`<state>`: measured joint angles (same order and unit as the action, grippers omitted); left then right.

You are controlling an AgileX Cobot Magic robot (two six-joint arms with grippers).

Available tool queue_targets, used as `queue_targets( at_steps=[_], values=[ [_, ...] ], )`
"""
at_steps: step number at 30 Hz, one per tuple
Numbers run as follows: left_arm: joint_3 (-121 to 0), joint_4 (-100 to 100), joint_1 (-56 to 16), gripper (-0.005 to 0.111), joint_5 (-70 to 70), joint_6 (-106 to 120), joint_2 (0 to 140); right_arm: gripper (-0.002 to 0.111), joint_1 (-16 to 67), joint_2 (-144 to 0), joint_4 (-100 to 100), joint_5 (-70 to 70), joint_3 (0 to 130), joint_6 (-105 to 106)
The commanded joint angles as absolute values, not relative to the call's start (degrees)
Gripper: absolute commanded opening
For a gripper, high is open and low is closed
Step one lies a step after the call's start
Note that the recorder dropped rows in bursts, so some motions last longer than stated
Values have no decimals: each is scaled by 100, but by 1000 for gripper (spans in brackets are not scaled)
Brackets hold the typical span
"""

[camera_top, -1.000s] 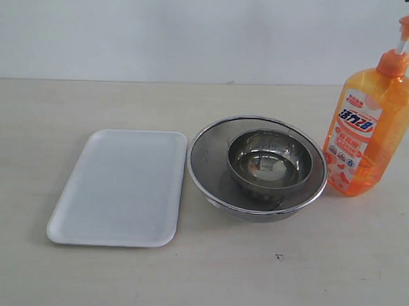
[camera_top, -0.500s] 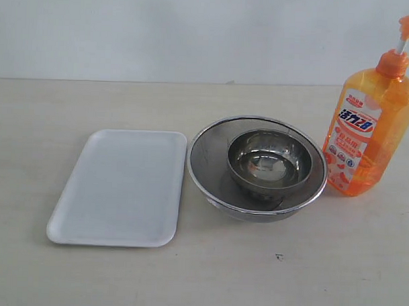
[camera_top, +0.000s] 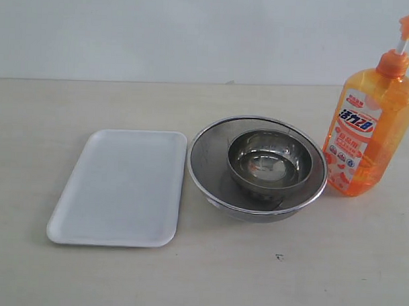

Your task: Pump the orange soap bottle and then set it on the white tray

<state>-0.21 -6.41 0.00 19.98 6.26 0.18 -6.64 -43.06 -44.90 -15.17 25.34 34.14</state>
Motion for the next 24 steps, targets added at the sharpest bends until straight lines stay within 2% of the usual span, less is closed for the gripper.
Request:
queue_targets(
  at_steps=[1, 2, 4, 7, 14, 24],
  values=[
    [0, -668, 12, 5, 1951, 582, 0, 93, -689, -4434, -4583, -1523, 2470, 3582],
    [0, -668, 12, 5, 1951, 582, 0, 105, -667, -4559, -4685, -1458, 2470, 3717],
    [0, -668, 12, 5, 1951, 582, 0, 99, -526, -4767, -5022, -1305, 2470, 4135],
    [0, -668, 12, 5, 1951, 582, 0, 87, 173, -5252, -5967, -718, 2470, 5582],
    [0, -668, 12, 5, 1951, 582, 0, 91, 1166, -5945, -6063, 929, 2470, 6257],
    [0, -668, 12, 5, 1951, 582, 0, 90, 1204, -6490, -4750, 1524, 2470, 5593]
  ],
)
